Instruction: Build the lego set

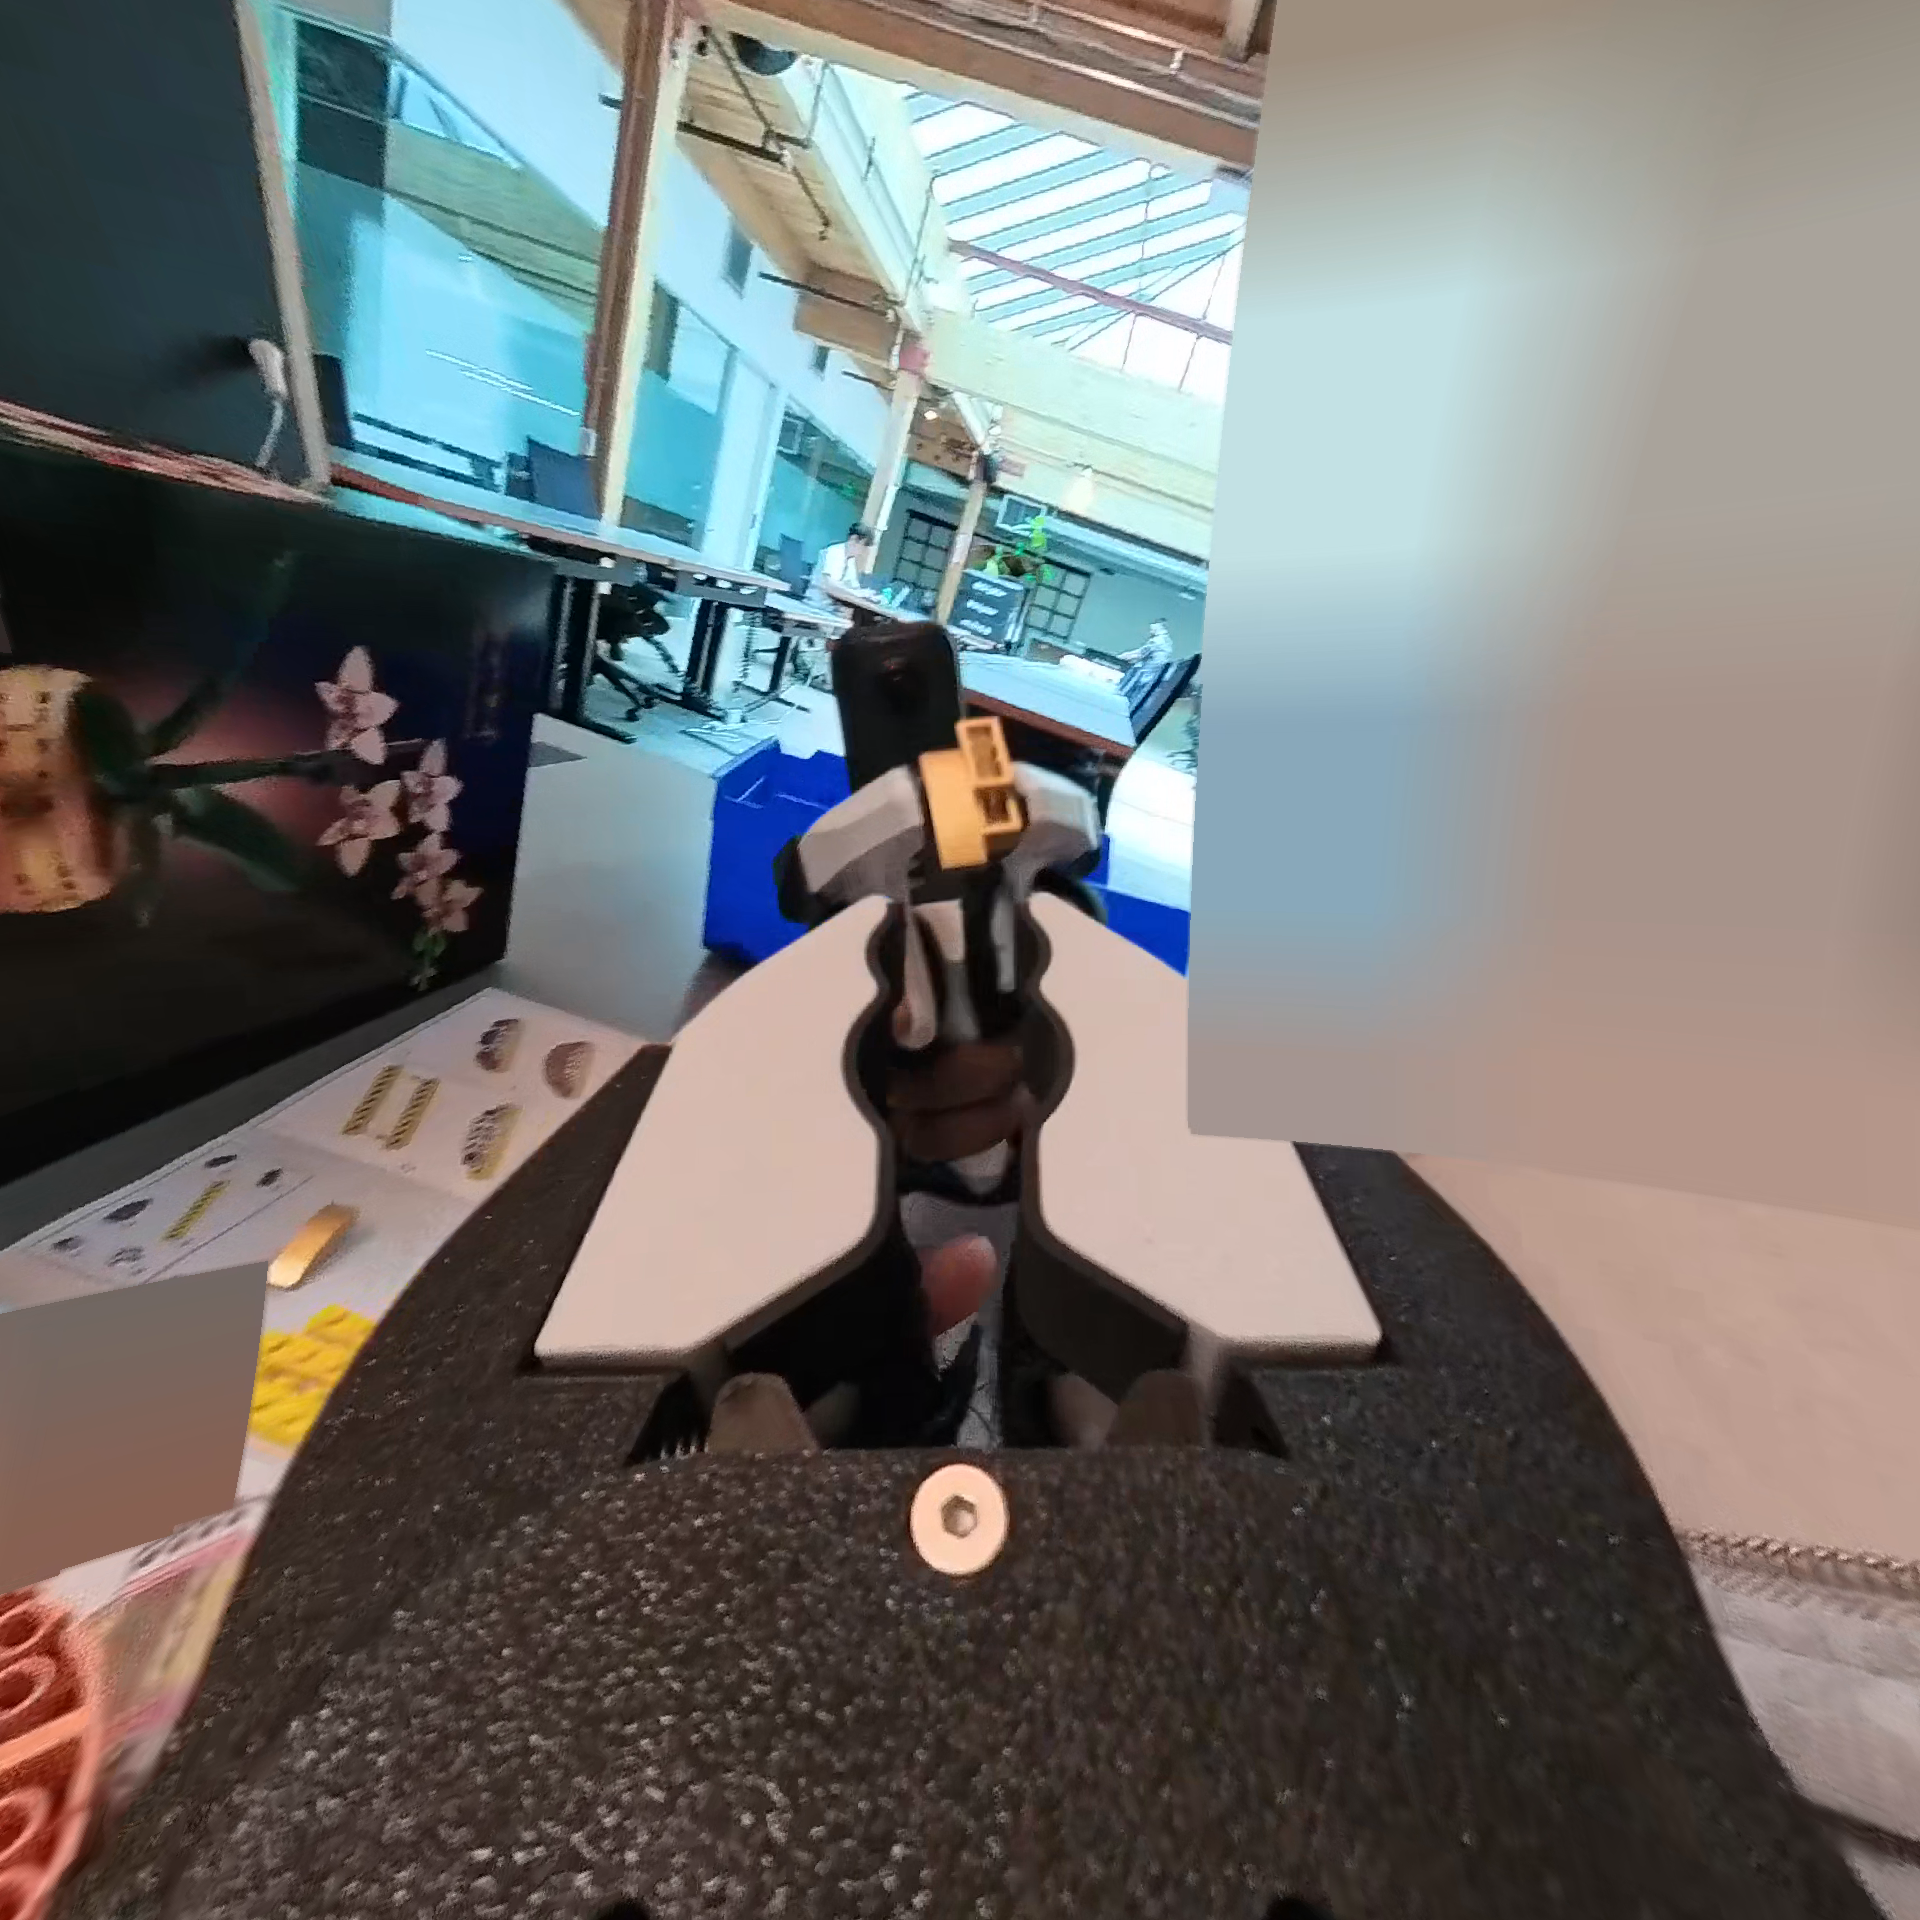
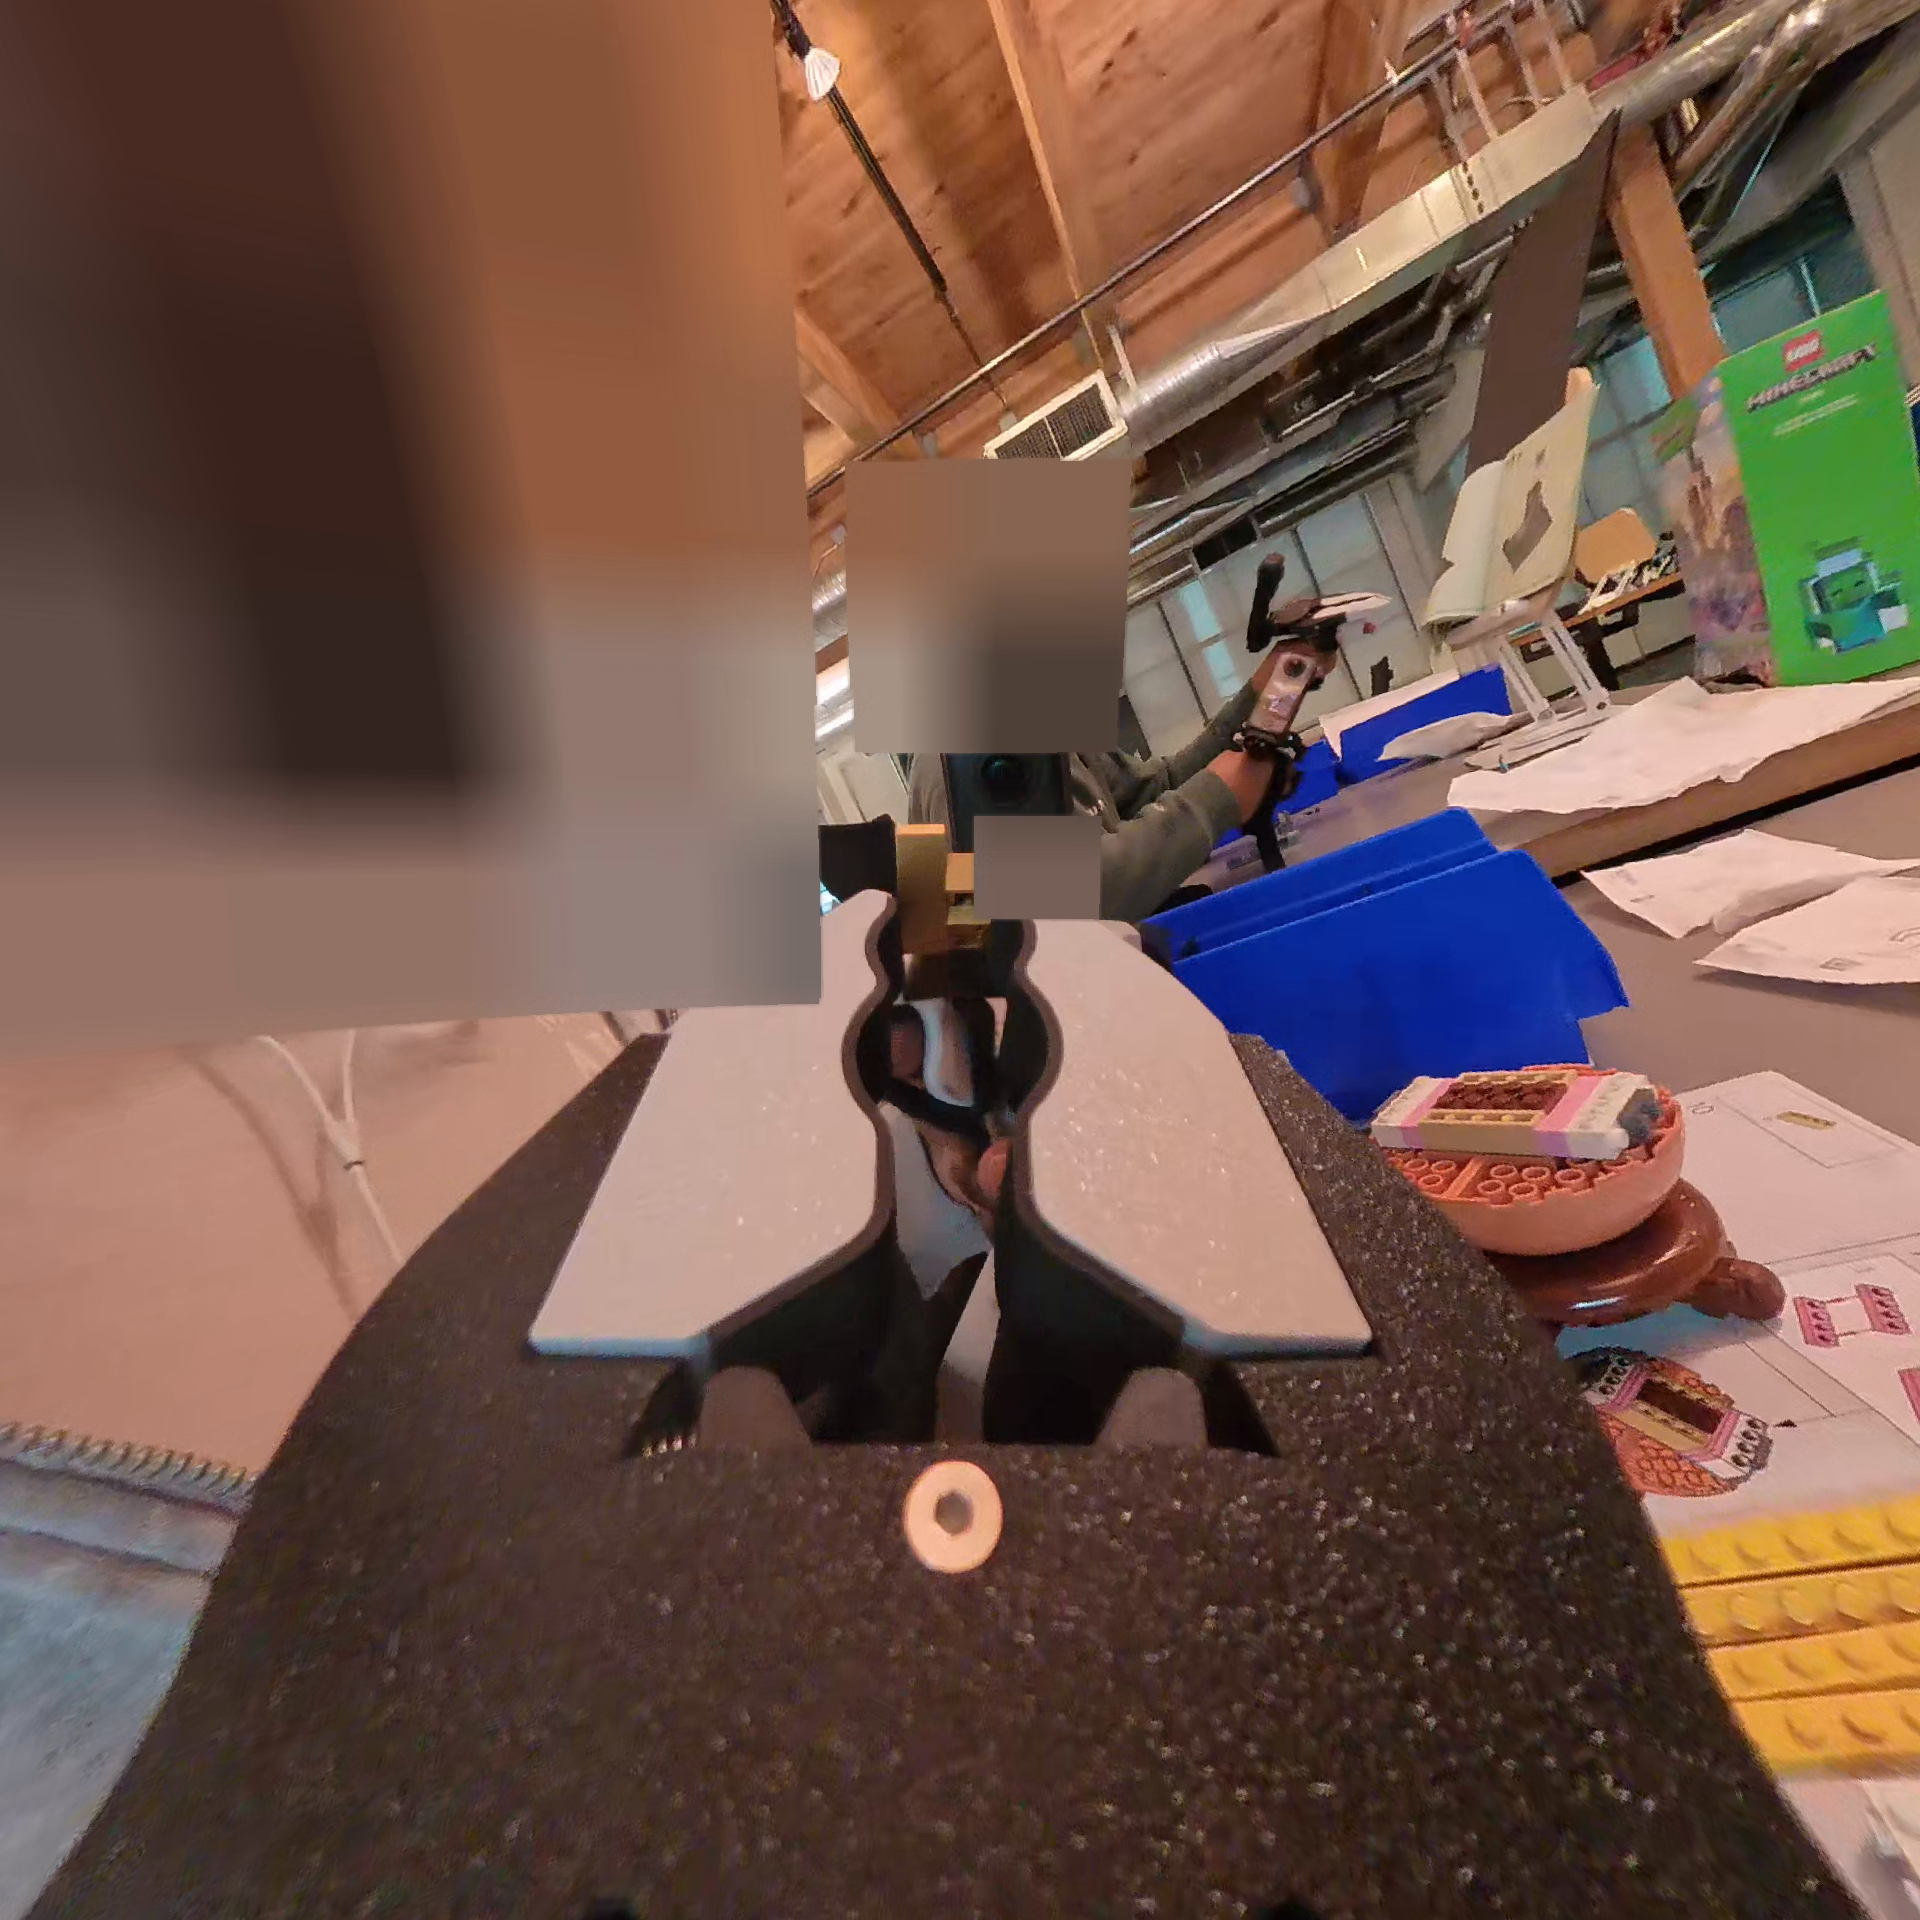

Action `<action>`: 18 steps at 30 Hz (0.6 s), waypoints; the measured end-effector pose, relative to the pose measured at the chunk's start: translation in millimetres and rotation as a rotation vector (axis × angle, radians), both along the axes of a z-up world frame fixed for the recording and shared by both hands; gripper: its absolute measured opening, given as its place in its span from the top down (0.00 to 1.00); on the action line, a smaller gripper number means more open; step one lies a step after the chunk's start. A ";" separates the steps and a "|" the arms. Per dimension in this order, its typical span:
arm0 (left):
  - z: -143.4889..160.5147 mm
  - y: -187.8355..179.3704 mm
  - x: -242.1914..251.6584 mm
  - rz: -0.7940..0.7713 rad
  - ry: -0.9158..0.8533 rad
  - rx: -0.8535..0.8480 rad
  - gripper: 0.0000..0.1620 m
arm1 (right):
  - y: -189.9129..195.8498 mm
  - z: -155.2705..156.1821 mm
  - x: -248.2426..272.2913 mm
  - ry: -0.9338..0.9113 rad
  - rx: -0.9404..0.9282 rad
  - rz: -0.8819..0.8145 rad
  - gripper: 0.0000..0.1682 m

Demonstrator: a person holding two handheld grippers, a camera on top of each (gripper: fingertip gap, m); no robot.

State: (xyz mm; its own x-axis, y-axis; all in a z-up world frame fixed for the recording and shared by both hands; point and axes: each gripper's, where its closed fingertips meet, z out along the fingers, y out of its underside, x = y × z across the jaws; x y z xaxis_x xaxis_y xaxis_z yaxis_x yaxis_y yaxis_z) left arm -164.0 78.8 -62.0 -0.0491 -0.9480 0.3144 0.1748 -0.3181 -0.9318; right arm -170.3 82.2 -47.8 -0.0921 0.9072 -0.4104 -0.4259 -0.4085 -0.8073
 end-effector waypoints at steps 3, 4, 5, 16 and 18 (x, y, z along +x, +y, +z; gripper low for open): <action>0.8 -3.3 3.3 -0.003 -0.002 0.008 0.90 | -2.3 -5.8 -2.7 -0.031 -0.004 0.013 0.91; -0.3 -3.3 3.7 0.004 0.007 0.020 0.91 | -3.2 -6.7 -2.6 -0.031 -0.008 0.017 0.91; -1.8 -3.0 3.8 0.011 0.019 0.032 0.92 | -4.3 -6.9 -2.1 -0.025 -0.012 0.021 0.91; -12.4 -4.4 5.5 0.015 0.101 0.092 0.96 | -7.4 -17.8 -0.3 -0.127 -0.021 0.032 0.91; -16.2 -3.9 5.5 0.027 0.130 0.109 0.96 | -7.4 -21.9 -0.4 -0.178 -0.024 0.039 0.91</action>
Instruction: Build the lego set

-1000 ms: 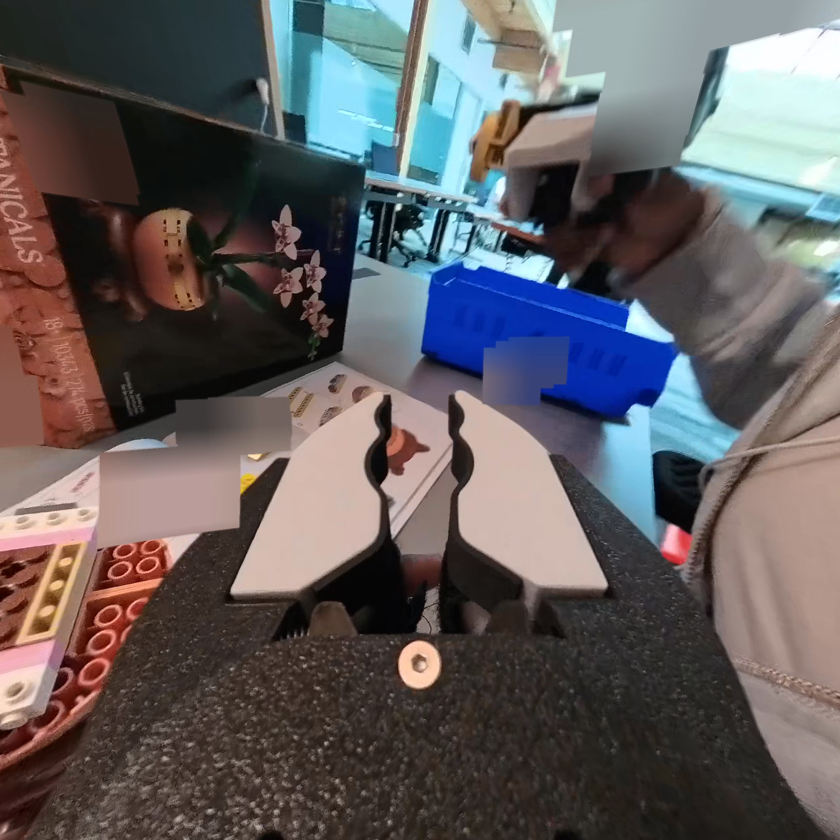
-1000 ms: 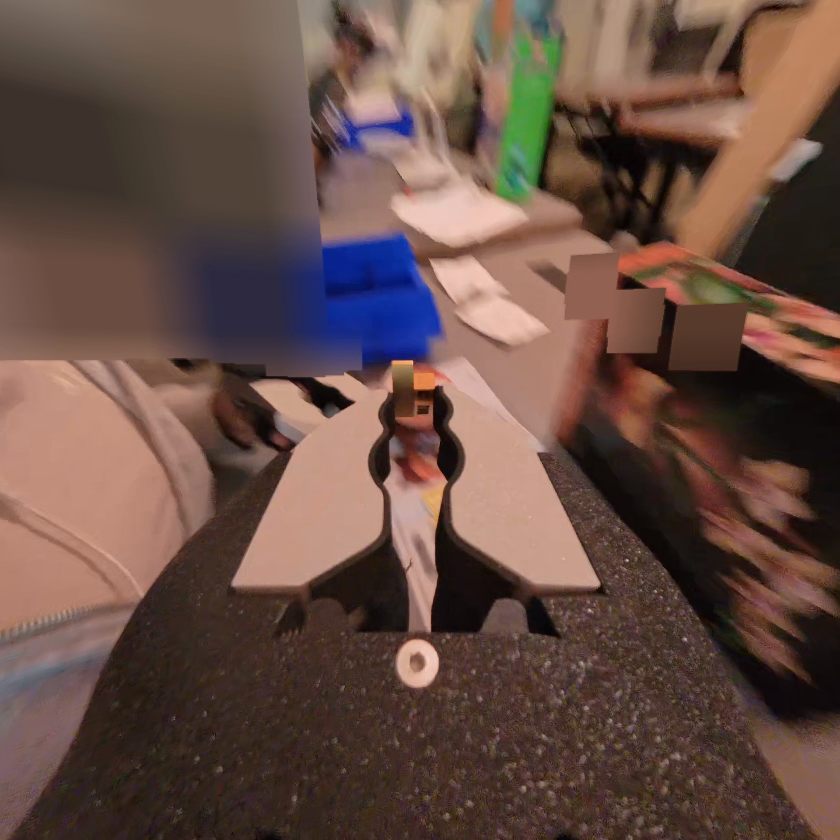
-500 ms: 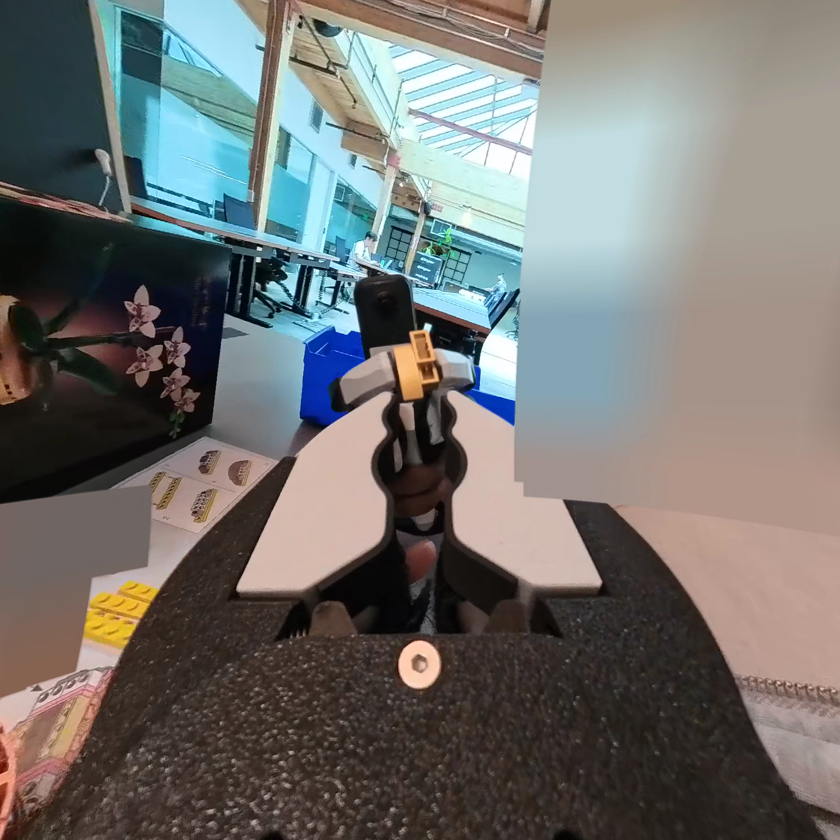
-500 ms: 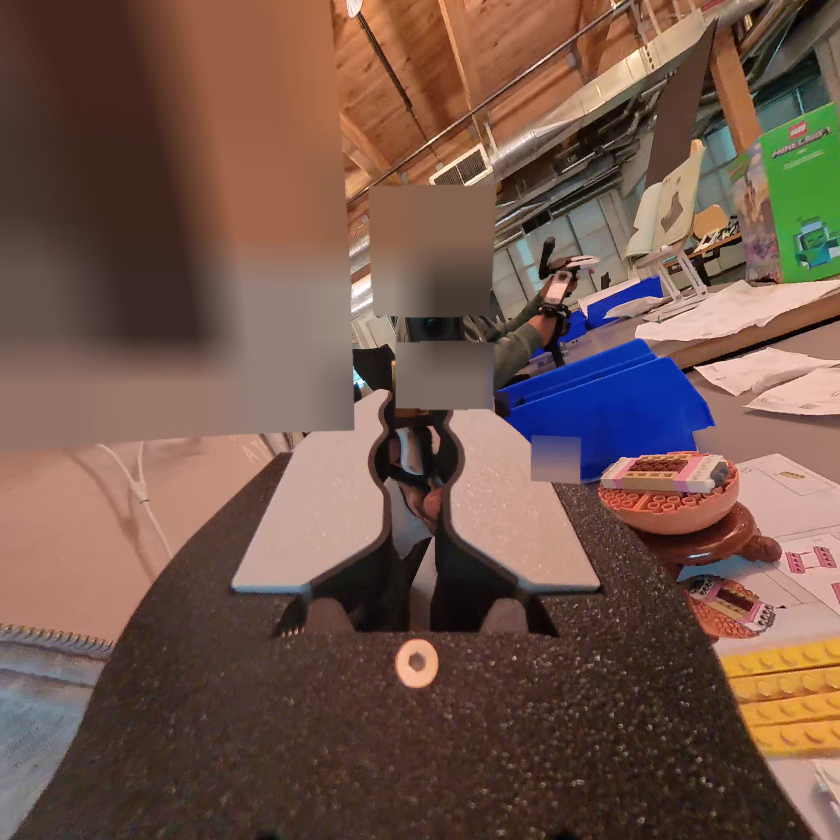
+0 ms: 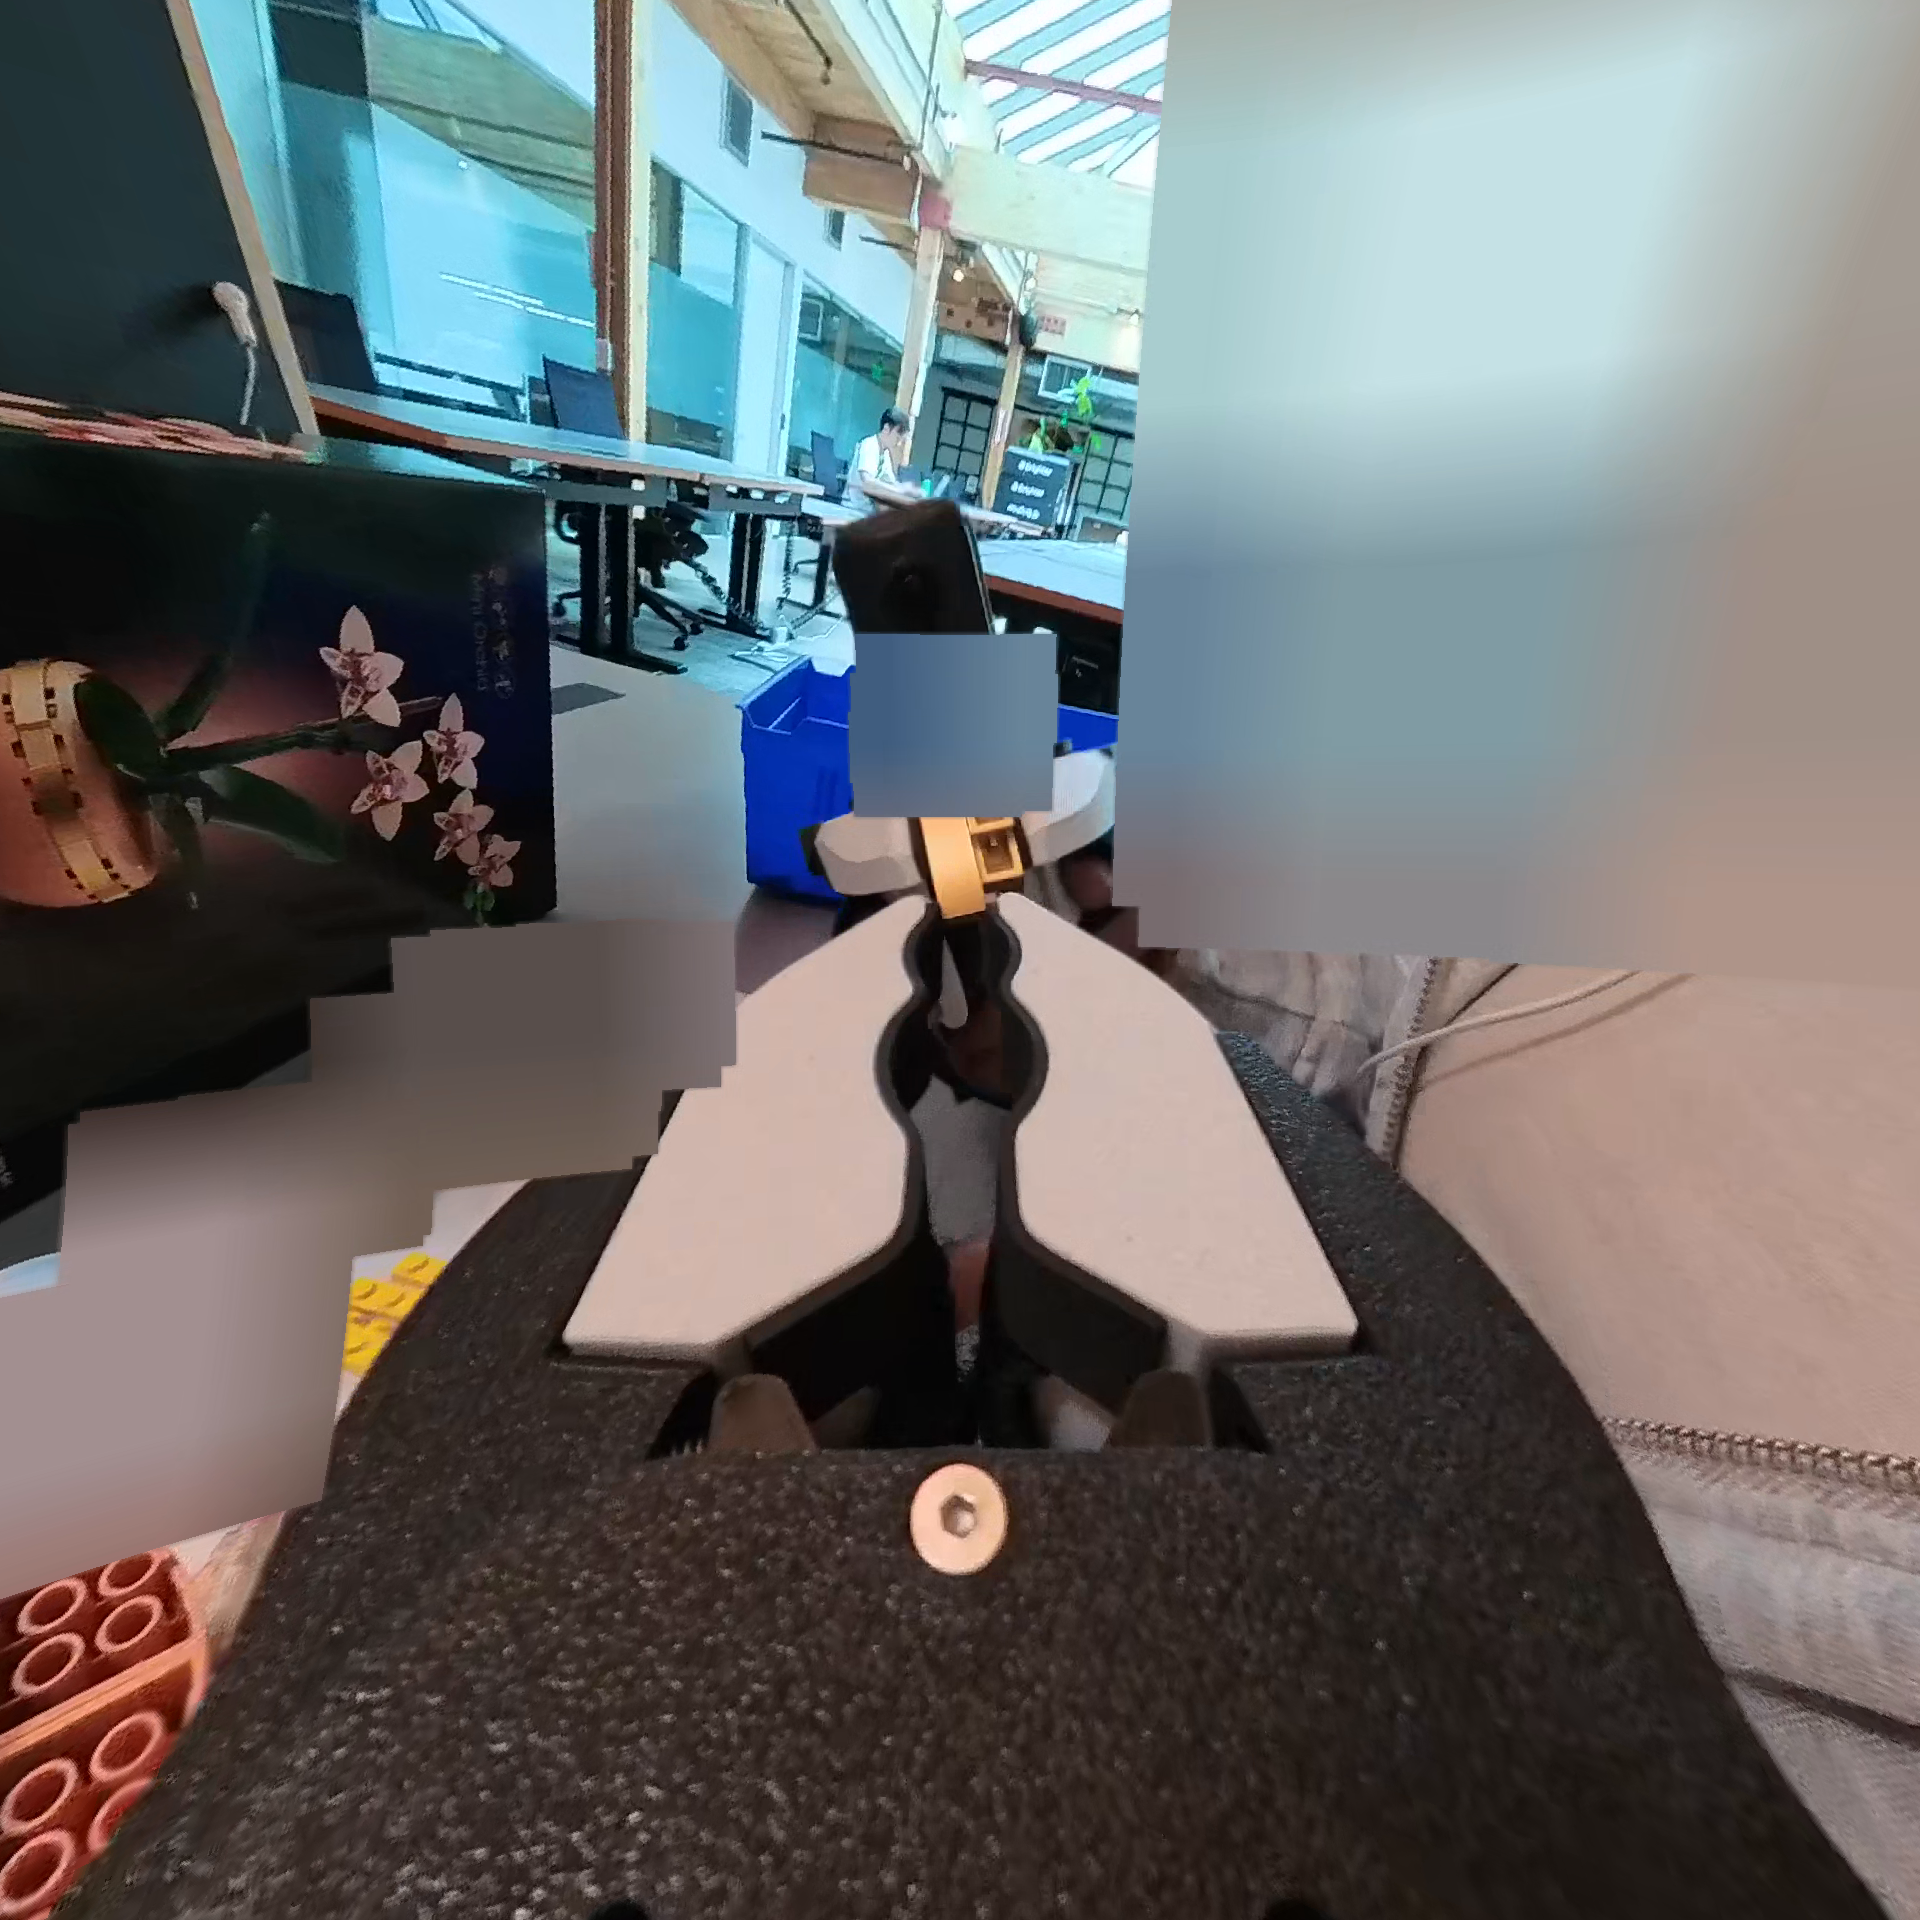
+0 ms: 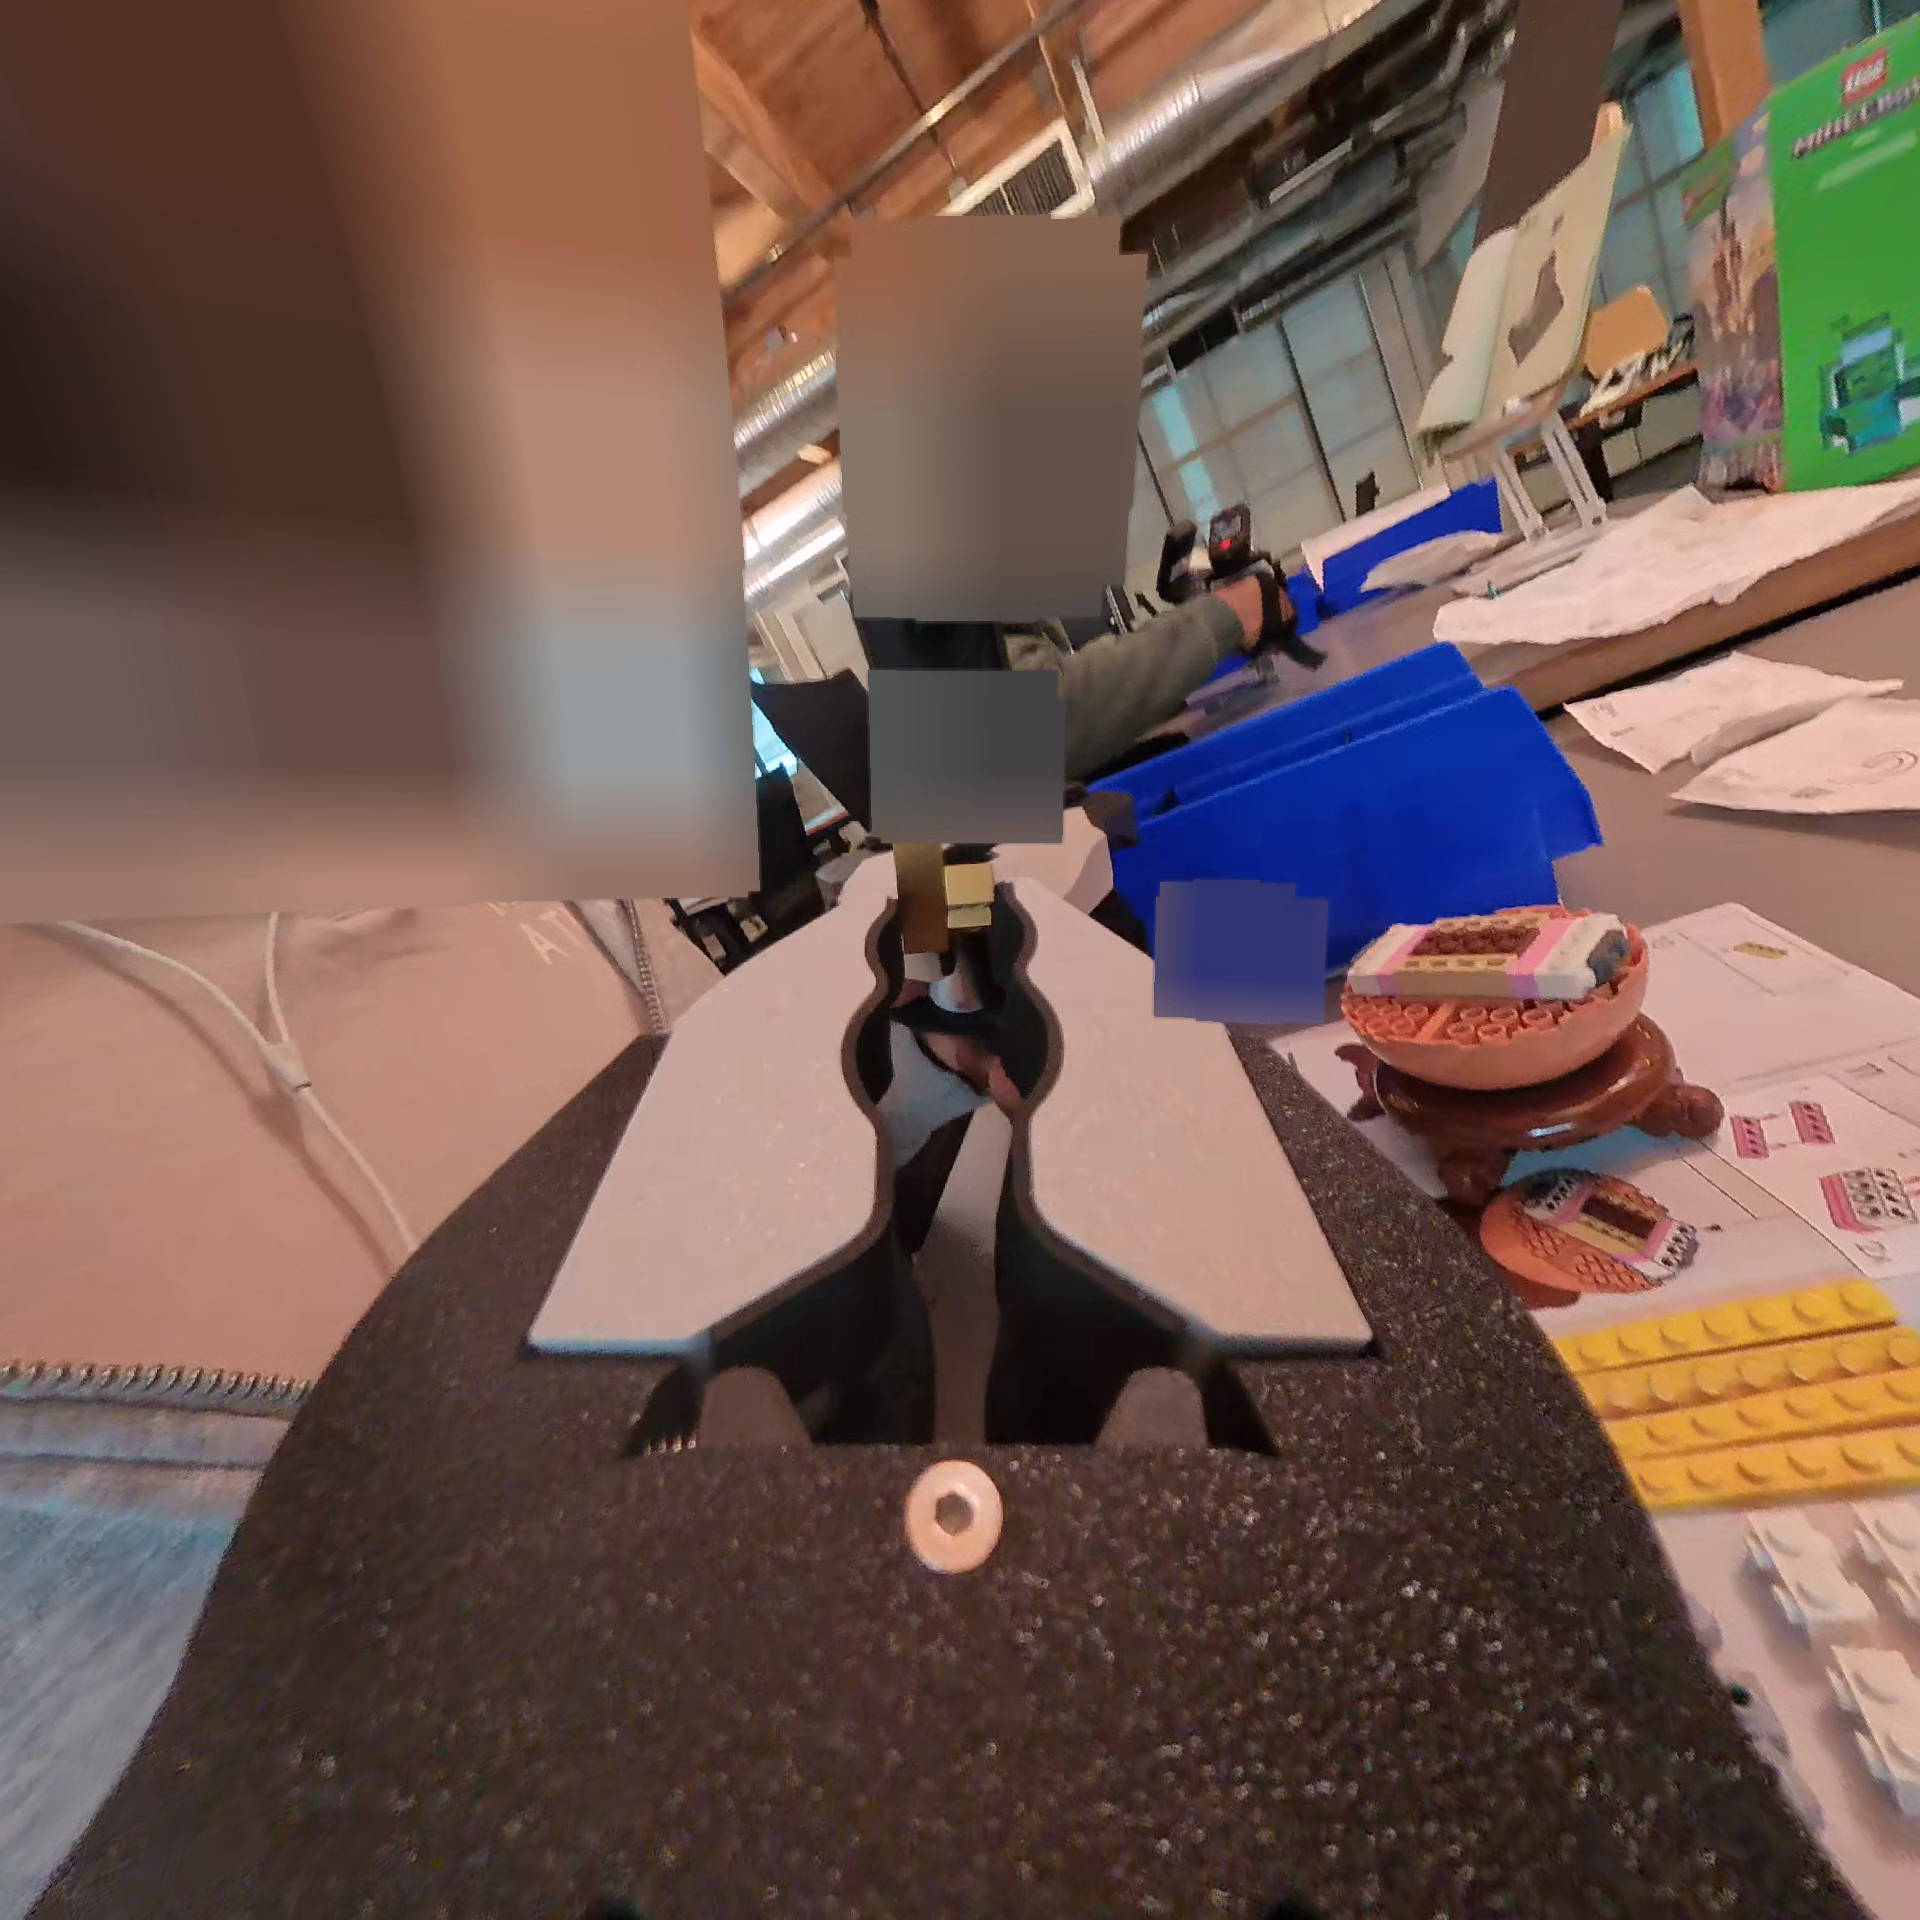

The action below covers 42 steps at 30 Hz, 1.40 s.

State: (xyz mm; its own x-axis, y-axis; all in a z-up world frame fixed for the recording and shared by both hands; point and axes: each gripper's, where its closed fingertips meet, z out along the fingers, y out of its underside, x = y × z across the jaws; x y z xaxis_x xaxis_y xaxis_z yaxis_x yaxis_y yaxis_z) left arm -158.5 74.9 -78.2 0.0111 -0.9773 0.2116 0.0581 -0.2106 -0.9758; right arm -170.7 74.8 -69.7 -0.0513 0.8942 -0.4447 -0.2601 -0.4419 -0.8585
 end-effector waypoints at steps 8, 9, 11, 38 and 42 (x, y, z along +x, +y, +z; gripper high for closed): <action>-4.8 4.7 -1.9 0.066 0.044 0.066 0.96 | 3.5 -7.1 2.6 -0.045 -0.052 0.026 0.91; -4.8 6.2 -2.5 0.078 0.043 0.068 0.96 | 4.6 -7.7 2.8 -0.031 -0.065 0.025 0.91; -7.1 9.4 -3.3 0.097 0.059 0.075 0.96 | 7.2 -11.5 3.4 -0.012 -0.095 0.021 0.93; -42.1 16.1 -47.5 0.264 0.219 0.081 0.96 | 125.1 -165.7 65.5 -1.822 0.322 0.225 0.95; -42.7 16.8 -49.0 0.260 0.210 0.073 0.96 | 126.3 -164.1 68.7 -1.830 0.318 0.209 0.94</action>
